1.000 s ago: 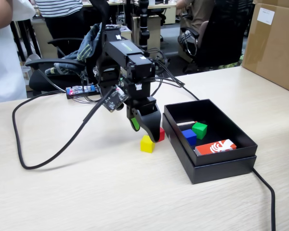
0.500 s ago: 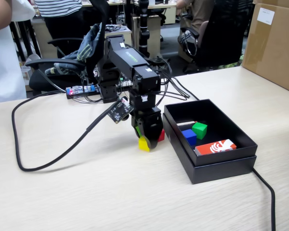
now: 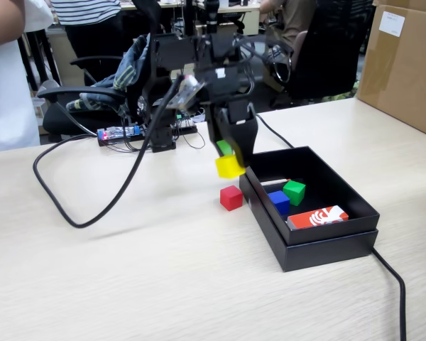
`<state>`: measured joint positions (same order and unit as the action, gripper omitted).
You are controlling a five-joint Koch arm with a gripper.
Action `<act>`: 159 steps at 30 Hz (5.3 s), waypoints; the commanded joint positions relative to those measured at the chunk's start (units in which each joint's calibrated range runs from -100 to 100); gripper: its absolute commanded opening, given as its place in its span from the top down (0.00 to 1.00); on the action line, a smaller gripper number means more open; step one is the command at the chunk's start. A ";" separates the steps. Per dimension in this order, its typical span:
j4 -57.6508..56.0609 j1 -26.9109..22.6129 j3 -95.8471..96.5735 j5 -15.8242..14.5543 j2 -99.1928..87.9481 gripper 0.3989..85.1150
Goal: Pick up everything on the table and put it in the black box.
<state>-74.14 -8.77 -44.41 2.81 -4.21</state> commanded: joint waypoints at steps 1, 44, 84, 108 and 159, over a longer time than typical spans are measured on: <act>0.49 -2.10 -7.09 -0.24 -1.70 0.91; -2.88 3.17 22.47 -1.56 -21.55 0.49; 0.57 2.15 17.30 -7.77 -5.95 0.92; 0.57 -8.55 -11.98 -7.23 19.87 0.92; 61.83 8.11 114.04 -5.76 -91.78 0.44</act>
<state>-18.08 -1.10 69.33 -2.91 -92.75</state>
